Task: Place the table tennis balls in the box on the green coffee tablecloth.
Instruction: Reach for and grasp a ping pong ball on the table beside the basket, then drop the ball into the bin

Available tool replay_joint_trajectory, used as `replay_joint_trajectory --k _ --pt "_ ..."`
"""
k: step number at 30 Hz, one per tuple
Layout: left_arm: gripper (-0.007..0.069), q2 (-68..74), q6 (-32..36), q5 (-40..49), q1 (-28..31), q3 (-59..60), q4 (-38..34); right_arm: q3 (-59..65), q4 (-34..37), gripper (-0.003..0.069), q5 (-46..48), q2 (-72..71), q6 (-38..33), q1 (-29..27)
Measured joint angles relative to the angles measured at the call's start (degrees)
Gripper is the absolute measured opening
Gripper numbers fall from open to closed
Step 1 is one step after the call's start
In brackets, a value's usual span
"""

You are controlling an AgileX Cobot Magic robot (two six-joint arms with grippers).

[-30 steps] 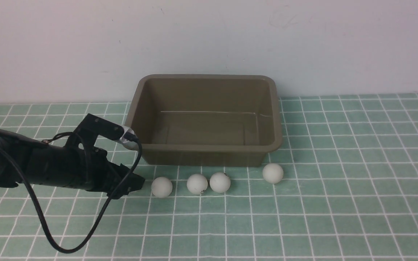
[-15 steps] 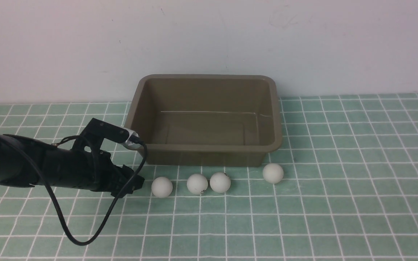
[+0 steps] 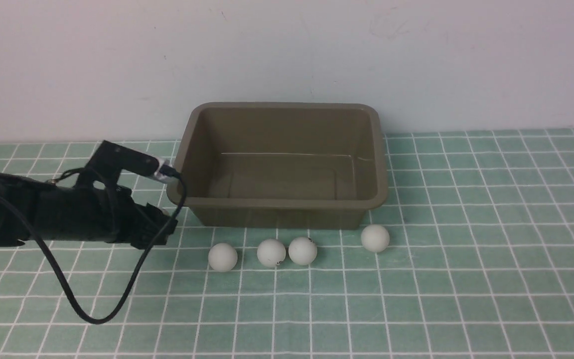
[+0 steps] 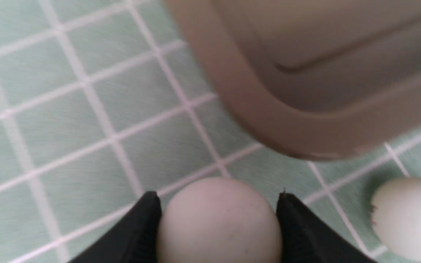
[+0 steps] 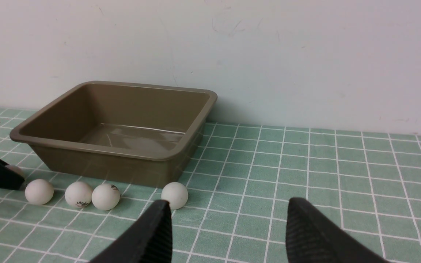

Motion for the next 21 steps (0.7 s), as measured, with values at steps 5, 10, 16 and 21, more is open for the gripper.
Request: replay_joint_trajectory --k 5,10,16,21 --pt "0.0352 -5.1 -8.8 1.0 3.9 0.1 2.8 0.0 0.0 0.0388 0.0 0.0 0.0 0.0" --pt "0.0352 -7.0 -10.1 7.8 4.5 -0.7 3.6 0.0 0.0 0.0388 0.0 0.0 0.0 0.0" --pt "0.0352 -5.8 -4.1 17.8 3.2 -6.1 1.8 0.0 -0.5 0.0388 -0.1 0.0 0.0 0.0" --pt "0.0352 -0.4 -3.6 17.5 0.3 -13.2 1.3 0.0 -0.6 0.0388 -0.1 0.0 0.0 0.0"
